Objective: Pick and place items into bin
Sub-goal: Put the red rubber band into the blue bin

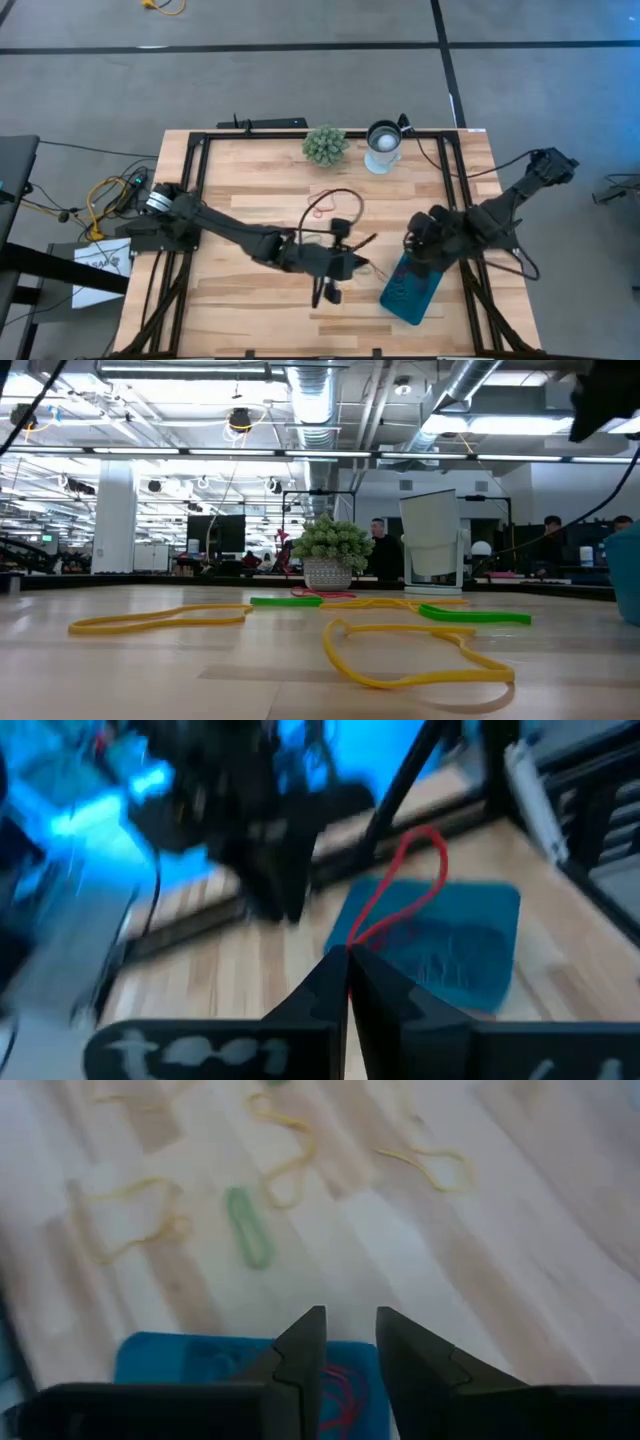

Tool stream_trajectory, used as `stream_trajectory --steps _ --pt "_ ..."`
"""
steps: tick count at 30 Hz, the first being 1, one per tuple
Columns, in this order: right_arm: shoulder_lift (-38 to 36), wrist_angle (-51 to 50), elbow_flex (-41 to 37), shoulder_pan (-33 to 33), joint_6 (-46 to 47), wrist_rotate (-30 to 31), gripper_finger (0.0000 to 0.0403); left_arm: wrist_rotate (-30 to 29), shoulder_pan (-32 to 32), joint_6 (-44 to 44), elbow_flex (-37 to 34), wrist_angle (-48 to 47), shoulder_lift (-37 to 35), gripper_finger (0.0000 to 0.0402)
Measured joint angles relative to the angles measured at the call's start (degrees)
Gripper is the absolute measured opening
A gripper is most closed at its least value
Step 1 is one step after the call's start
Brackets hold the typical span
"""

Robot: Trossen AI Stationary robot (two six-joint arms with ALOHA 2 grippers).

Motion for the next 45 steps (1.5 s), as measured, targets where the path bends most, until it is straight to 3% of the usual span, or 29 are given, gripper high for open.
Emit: stream_trajectory --steps 4,8,13,17,22,32,37,45 --pt "0.3 -4.3 0.0 3.1 6.5 2.6 0.0087 7.8 2.0 4.1 0.1 16.6 6.2 0.0000" --pt "0.6 -8.2 0.0 4.8 10.8 3.2 0.0087 9.7 3.6 3.8 0.2 25.0 14.7 0.0000" --pt "0.7 -11.3 0.0 5.0 14.1 3.2 0.0087 14.9 5.7 0.9 7.5 34.1 25.0 0.0000" --pt "0.7 -11.4 0.0 5.0 14.0 3.3 0.0087 18.5 6.4 0.3 16.5 32.5 33.4 0.0000" --pt "0.7 -11.6 0.0 5.0 13.8 3.2 0.0087 18.6 6.8 0.2 25.3 27.0 39.4 0.0000" --pt "0.7 -11.1 0.0 5.0 14.0 3.4 0.0087 17.3 7.5 -0.1 26.5 19.4 41.1 0.0016" --pt "0.7 -11.0 0.0 5.0 14.4 3.4 0.0087 20.5 7.8 -0.1 26.5 19.5 41.1 0.0053" --pt "0.7 -11.0 0.0 5.0 14.9 3.2 0.0087 20.4 7.5 2.2 31.3 13.7 41.1 0.0126"
